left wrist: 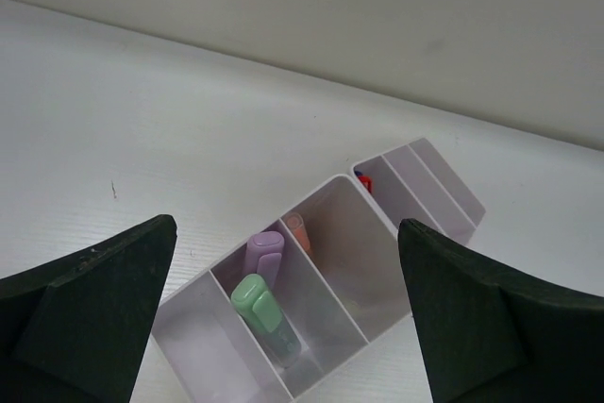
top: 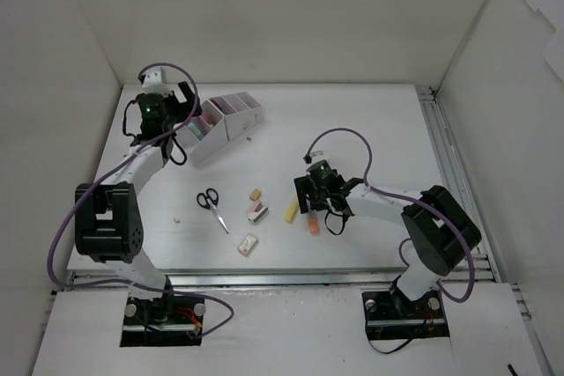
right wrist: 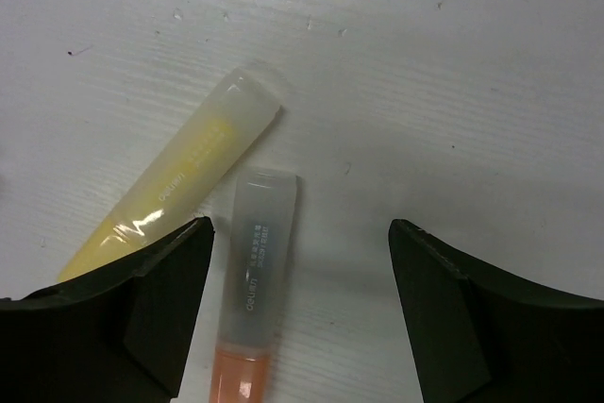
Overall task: Sort the stationery into containers
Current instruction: Pick up the stationery from the center of the board.
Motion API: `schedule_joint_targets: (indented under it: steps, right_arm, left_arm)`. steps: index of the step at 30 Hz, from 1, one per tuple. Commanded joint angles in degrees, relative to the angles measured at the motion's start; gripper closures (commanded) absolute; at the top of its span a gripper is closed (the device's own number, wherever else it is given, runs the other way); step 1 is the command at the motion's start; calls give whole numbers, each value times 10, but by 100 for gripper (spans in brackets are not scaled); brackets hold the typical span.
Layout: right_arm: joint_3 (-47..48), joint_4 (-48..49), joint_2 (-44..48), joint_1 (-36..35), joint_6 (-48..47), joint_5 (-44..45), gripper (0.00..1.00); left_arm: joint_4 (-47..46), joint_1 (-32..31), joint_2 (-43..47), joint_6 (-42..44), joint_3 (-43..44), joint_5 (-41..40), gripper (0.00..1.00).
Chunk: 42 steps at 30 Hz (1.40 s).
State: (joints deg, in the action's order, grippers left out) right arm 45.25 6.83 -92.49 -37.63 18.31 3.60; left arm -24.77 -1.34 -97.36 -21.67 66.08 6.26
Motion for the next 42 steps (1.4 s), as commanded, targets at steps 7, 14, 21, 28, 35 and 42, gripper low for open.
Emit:
schedule_joint_targets:
  steps: [7,14,21,28,35,42]
  right_arm:
    - [-40,-45,33,-40,57,5,42]
    - [-74,-65,88,-54,83,11,78]
    - [-5,-116,129,-17,43,-149,91]
    - [120,-205,89,78,9,-453,91]
    - [202,-205,6,112,120,-614,96]
    - [251,-203,-23,117,173,-624,96]
  left_arm:
    - [91,-6,152,1,17,16,1]
    - [117,-17,226,40,-47,100,0]
    - [161,-133,275,216,-98,186,0]
    - [279,-239,275,386,-79,277,0]
    - [360,-362,306,501,-68,264,0]
    - [380,-486,298,596,-69,155,1]
